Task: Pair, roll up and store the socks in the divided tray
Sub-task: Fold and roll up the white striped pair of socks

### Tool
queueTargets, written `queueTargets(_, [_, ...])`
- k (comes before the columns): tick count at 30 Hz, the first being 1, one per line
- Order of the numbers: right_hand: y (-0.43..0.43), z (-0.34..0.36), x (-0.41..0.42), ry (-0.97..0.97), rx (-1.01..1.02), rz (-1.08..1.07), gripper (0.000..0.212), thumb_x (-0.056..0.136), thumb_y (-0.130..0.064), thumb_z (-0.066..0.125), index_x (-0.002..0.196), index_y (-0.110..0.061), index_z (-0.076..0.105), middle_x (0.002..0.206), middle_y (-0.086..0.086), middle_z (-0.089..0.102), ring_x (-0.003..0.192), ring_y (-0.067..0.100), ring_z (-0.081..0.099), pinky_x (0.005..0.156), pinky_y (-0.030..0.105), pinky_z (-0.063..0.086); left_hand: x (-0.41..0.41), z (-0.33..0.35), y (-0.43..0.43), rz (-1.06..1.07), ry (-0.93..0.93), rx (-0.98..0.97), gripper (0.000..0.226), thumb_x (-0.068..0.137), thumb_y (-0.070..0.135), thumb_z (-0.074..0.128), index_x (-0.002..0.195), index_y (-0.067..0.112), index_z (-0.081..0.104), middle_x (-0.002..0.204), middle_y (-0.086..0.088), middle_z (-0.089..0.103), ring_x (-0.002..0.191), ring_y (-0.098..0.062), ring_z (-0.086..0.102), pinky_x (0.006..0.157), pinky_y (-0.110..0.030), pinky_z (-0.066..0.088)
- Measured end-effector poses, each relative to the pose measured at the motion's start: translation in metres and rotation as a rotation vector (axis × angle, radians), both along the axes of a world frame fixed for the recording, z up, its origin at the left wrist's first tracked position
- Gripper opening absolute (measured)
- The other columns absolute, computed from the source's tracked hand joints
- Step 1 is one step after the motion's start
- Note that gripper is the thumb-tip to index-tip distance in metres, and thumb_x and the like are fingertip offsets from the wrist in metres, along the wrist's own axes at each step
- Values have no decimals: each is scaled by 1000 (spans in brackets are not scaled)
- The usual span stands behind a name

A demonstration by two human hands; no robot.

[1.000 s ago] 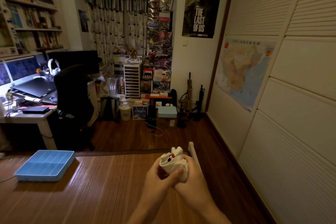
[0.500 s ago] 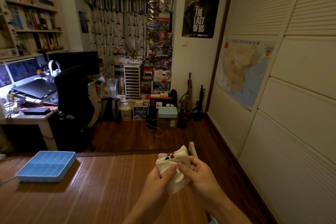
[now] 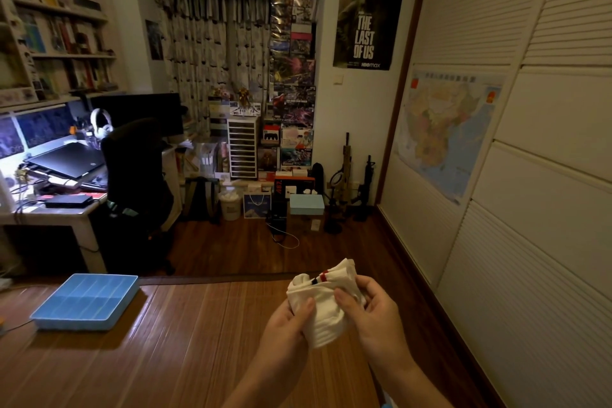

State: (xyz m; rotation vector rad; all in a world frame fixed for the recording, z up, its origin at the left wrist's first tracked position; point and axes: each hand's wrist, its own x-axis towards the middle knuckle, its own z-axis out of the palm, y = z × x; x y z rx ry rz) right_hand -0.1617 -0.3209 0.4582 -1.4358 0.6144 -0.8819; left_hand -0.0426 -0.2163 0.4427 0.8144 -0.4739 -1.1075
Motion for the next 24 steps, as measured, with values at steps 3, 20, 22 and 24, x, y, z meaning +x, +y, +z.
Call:
queueTargets(3, [-4,-1,2,4,64,19,33,89,-18,72,120,-14,64,108,4,77,98,22,75,78,31,61,-1,-1,0,-2,9,-6,46,96,17,55,139,0,52,127,-23,69,115,-36,69,83,-36,61])
queueTargets(20, [-1,-19,-2,574,-808,32,41,96,-47,61,135,-37,52,136,-21,42,128,-4,34,106,21,33,31,-43,-11,-85,-1211,476,47,95,24,68,123,42,35,120,7,64,103,-4,68,90,-28,60])
queueTargets(22, [-3,-20,-3,695,-1027,207,42,95,-50,58,135,-37,53,138,-20,42,125,-3,37,107,23,35,34,-44,-15,-179,-1291,476,52,93,26,70,128,42,35,123,9,64,107,-3,66,94,-32,59])
queueTargets(24, [-6,-21,-3,741,-1132,296,40,95,-43,60,133,-32,53,138,-15,43,118,2,45,103,25,43,34,-45,-17,-243,-1408,453,52,94,28,68,132,42,35,118,14,65,103,2,66,93,-31,58])
